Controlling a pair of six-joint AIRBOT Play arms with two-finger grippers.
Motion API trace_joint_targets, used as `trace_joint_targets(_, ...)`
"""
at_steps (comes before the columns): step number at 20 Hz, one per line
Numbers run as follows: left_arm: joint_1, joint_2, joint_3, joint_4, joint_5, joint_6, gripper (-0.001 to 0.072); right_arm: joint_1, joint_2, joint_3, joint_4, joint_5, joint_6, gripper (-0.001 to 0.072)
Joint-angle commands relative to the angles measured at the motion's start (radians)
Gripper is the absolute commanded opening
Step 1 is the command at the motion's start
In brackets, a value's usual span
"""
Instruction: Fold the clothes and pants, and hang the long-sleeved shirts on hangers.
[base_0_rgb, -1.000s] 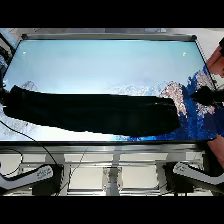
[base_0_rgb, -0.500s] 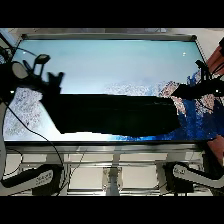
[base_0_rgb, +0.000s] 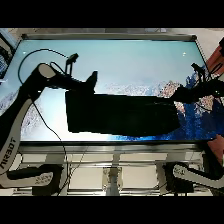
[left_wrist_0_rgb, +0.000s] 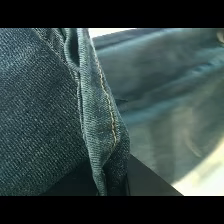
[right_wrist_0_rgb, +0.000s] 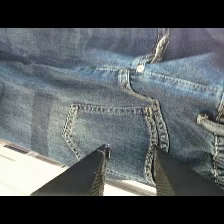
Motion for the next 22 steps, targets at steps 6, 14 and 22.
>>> trace_joint_targets(6,-0.117,-0.034,0.000,-0.024,-0.066,0.030,0.0030,0.002,0.000,0.000,0.000,0.016,0.017,0.0332)
trace_joint_targets(14,-0.122,-0.124,0.000,-0.082,-0.214,0.024,0.0093,0.002,0.000,0.000,0.000,0.019,0.017,0.0332)
trace_joint_targets(22,-0.105,-0.126,0.000,-0.244,-0.309,0.132,0.0307,0.002,0.000,0.000,0.000,0.020,0.017,0.0332)
